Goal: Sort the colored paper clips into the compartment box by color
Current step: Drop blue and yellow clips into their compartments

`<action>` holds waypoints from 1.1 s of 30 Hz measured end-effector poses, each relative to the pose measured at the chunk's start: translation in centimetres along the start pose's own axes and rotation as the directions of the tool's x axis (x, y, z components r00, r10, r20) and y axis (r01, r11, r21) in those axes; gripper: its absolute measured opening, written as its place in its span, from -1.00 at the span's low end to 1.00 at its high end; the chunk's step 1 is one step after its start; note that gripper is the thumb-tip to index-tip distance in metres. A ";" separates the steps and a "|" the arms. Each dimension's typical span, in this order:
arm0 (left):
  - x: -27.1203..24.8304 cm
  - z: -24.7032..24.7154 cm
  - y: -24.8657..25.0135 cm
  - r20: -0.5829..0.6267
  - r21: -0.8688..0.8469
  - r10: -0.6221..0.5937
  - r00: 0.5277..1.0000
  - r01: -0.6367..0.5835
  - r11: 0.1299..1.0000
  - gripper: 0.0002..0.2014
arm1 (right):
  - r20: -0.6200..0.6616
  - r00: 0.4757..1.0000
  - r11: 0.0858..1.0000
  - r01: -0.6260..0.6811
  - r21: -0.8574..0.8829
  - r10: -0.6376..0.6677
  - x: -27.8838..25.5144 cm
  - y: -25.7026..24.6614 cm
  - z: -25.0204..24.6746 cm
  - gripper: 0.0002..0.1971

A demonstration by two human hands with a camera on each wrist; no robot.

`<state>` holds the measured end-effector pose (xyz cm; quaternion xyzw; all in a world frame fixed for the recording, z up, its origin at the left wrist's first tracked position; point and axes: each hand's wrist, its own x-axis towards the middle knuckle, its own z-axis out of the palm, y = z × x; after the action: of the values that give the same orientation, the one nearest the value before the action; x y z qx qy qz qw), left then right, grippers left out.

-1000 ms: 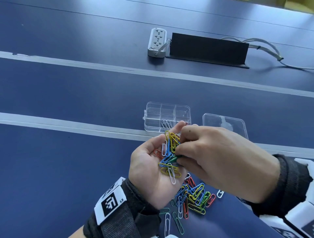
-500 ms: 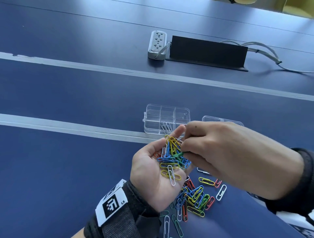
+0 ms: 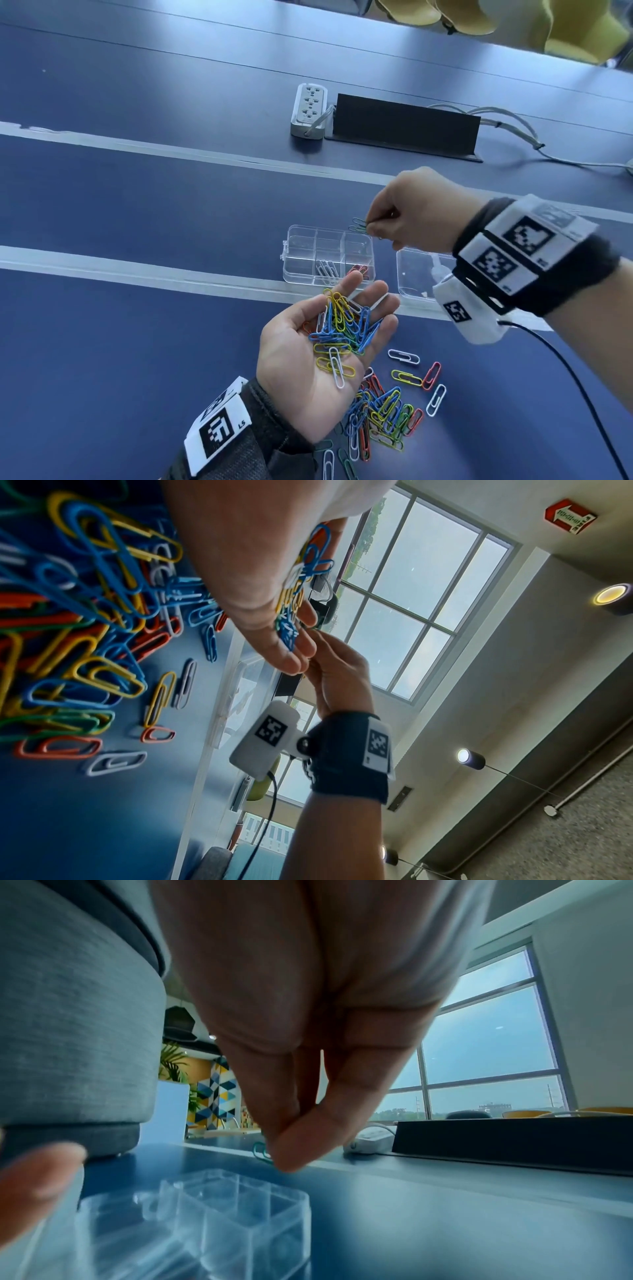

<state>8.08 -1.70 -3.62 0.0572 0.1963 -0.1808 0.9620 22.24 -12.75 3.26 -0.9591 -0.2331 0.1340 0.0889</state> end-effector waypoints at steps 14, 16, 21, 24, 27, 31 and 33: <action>0.1 -0.1 0.2 0.030 -0.014 0.006 1.000 -0.006 1.000 -0.60 | 0.125 0.992 0.989 0.017 -0.149 0.002 0.3 -2.8 0.0 -0.82; 0.0 0.0 0.2 0.031 -0.012 0.011 0.999 -0.011 1.000 -0.59 | 0.103 0.995 0.994 0.015 -0.107 -0.004 0.4 -2.4 0.0 -0.81; 0.0 0.0 0.2 0.041 0.005 0.013 0.999 -0.013 1.000 -0.60 | 0.036 0.998 0.997 0.046 -0.057 -0.044 0.2 -1.5 0.1 -0.76; 0.0 -0.1 0.3 0.040 0.008 0.012 0.999 -0.012 1.000 -0.59 | -0.019 0.994 0.992 0.107 -0.063 -0.108 -0.6 -1.1 0.1 -0.77; 0.0 -0.1 0.4 0.047 0.017 0.010 0.999 -0.011 1.000 -0.56 | -0.092 0.977 0.981 0.191 -0.022 -0.192 -2.0 -0.9 -0.1 -0.82; 0.0 -0.2 0.4 0.068 0.006 -0.004 0.998 0.003 1.000 -0.51 | -0.108 0.932 0.932 0.354 0.076 -0.345 -4.3 -1.3 -0.2 -0.85; 0.0 -0.1 0.5 0.089 -0.003 -0.015 0.996 0.015 1.000 -0.51 | -0.064 0.920 0.918 0.391 0.067 -0.387 -5.2 -1.4 0.1 -0.82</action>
<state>8.19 -1.24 -3.73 0.0457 0.1539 -0.1900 0.9686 17.21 -13.99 4.63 -0.8925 -0.4111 0.0989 0.1571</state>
